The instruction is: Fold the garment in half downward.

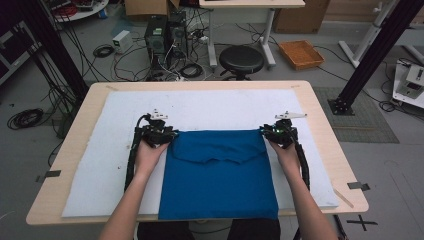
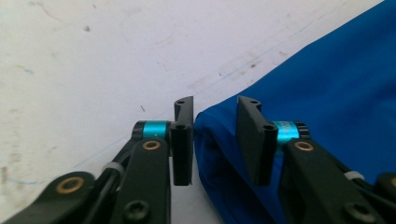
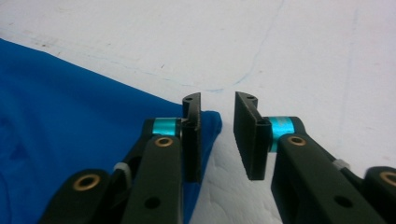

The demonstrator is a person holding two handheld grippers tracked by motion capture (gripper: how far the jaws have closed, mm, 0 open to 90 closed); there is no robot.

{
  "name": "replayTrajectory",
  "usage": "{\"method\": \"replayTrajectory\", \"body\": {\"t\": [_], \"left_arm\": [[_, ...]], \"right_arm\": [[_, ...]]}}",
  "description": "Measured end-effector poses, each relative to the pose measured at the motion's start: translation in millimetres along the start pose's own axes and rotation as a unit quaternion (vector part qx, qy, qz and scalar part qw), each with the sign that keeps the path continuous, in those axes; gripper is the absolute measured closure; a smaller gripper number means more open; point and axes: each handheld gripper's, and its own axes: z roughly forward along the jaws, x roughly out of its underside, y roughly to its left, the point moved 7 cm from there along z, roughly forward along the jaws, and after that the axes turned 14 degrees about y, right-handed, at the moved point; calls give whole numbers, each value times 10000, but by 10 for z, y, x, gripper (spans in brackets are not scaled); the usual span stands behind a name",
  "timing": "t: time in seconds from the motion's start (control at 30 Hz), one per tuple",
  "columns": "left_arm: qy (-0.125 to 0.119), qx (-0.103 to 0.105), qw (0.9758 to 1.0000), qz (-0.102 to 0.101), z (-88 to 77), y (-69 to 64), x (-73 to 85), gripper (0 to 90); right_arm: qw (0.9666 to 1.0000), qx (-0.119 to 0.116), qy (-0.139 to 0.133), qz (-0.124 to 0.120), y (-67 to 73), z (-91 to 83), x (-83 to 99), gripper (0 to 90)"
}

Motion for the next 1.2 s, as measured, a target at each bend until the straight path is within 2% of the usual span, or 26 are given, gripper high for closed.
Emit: {"method": "replayTrajectory", "body": {"t": [0.07, 0.2, 0.3, 0.37, 0.47, 0.6, 0.7, 0.73, 0.77, 0.8, 0.87, 0.9, 0.93, 1.0, 1.2], "left_arm": [[2, 163, 9999, -57, -83, -47, 84, 654], [189, 487, 9984, -196, -205, -168, 316, 659], [177, 814, 9954, -466, -237, -242, 441, 668], [233, 913, 9939, -573, -226, -264, 492, 666], [288, 949, 9933, -589, -189, -302, 514, 665], [366, 859, 9938, -601, -131, -344, 509, 669], [357, 838, 9944, -526, -104, -377, 501, 752], [368, 837, 9946, -481, -100, -388, 502, 752], [387, 818, 9949, -446, -98, -400, 503, 823], [391, 800, 9953, -390, -97, -407, 502, 823], [388, 798, 9954, -355, -96, -411, 501, 848], [391, 805, 9954, -355, -96, -410, 500, 854], [372, 818, 9952, -378, -96, -410, 498, 854], [381, 812, 9954, -341, -107, -400, 501, 856], [277, 872, 9953, -328, -168, -381, 490, 858]], "right_arm": [[10000, 7, -95, -13, 16, -93, 35, 701], [9999, 34, -152, -26, 83, -272, 150, 692], [9998, -4, -196, 2, 150, -392, 254, 691], [9997, -71, -225, 114, 200, -441, 368, 683], [9996, -88, -228, 172, 229, -440, 438, 677], [9996, -126, -174, 190, 293, -407, 541, 674], [9997, -147, -57, 163, 325, -346, 571, 682], [9997, -147, -57, 163, 325, -346, 571, 682], [9998, -129, -4, 170, 331, -319, 580, 706], [9998, -129, -4, 170, 331, -319, 580, 706], [9998, -124, 29, 124, 337, -295, 587, 762], [9999, -83, 66, 105, 343, -274, 591, 820], [9999, -83, 66, 105, 343, -274, 591, 820], [9999, -75, 78, 80, 349, -261, 588, 883], [9999, -105, -1, 92, 362, -298, 562, 895]]}}
